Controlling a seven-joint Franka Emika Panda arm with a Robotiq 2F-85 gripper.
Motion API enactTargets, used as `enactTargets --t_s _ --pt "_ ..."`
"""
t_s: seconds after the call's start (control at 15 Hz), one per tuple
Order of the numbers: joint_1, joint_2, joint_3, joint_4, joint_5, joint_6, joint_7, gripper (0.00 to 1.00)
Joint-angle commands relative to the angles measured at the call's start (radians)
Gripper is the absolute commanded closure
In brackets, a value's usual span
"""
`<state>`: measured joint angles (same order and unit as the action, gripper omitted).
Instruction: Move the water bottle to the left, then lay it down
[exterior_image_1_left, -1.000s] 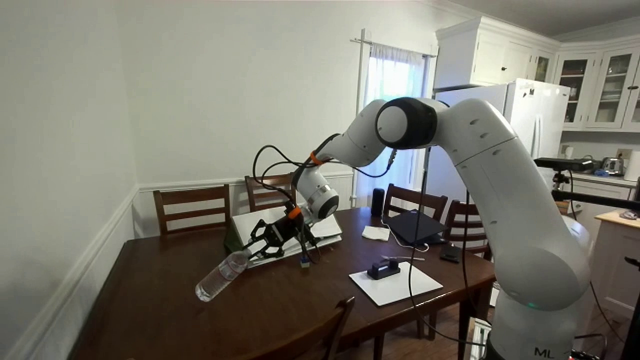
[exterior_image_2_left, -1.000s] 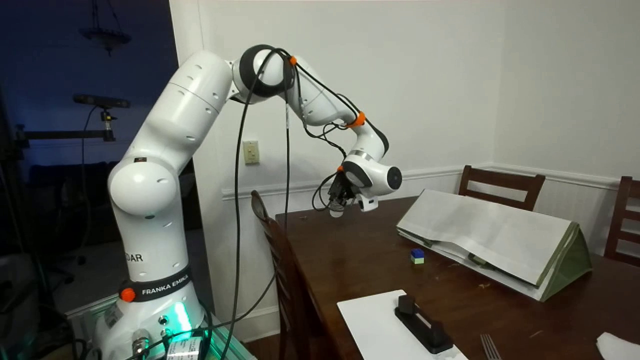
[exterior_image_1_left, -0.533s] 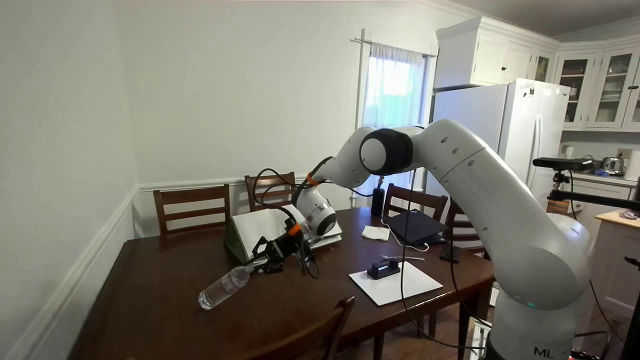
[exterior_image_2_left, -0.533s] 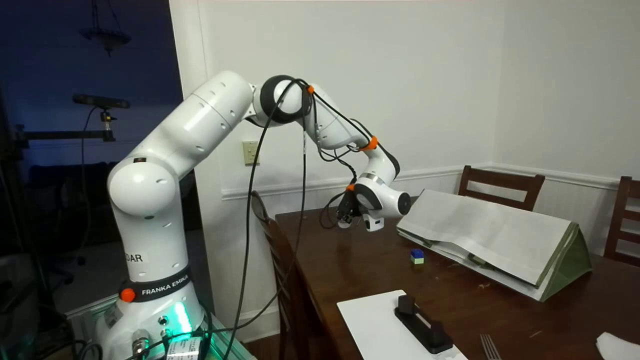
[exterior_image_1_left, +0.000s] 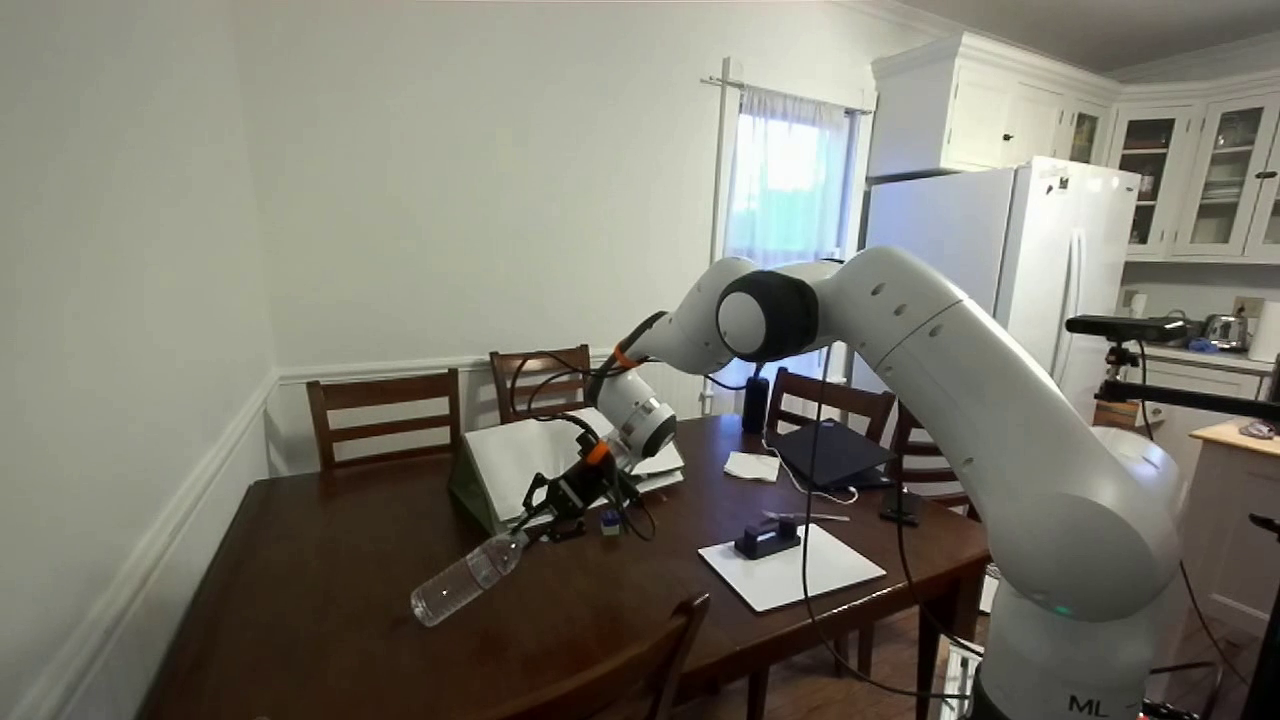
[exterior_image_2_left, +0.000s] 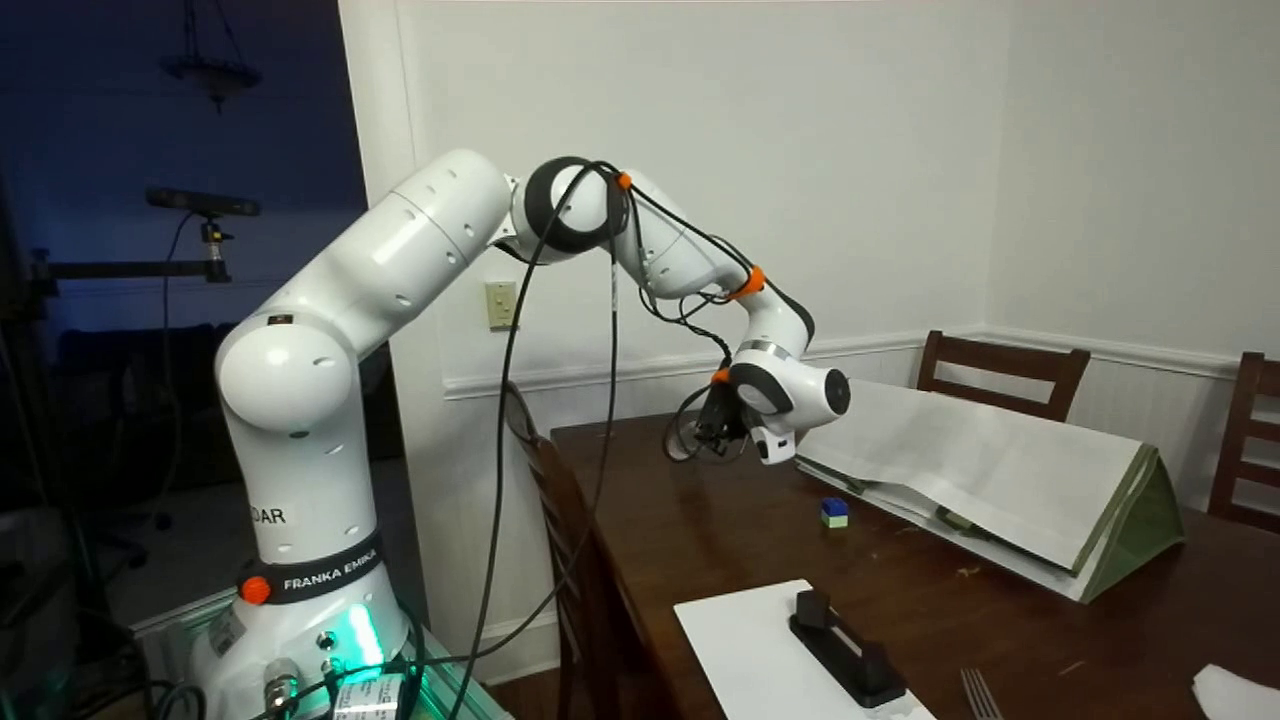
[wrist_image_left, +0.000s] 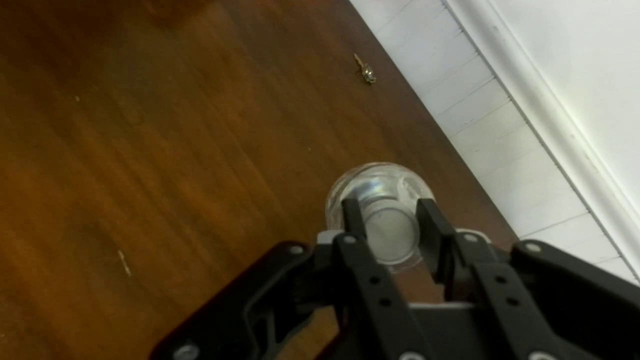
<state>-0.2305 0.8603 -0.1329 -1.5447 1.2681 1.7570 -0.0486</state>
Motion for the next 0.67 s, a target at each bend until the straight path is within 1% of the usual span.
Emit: enactTargets --t_s 0.0,0.2,0.27,0.33,0.47,0.6 --pt "0.002 0.029 -0.020 0.060 -0.087 0.003 0.067 0.88" --pt "-0.012 0.038 -0.018 0.085 -0.116 -0.002 0.071 0.87" --pt "-0.015 0.042 -0.018 0.093 -0.124 -0.003 0.076 0.49" --pt "-0.018 0.047 -0.020 0.103 -0.136 -0.007 0.076 0.42" --pt "-0.024 0.054 -0.024 0.120 -0.169 -0.012 0.080 0.30" --pt "-0.033 0.054 -0.027 0.134 -0.197 -0.020 0.089 0.16"
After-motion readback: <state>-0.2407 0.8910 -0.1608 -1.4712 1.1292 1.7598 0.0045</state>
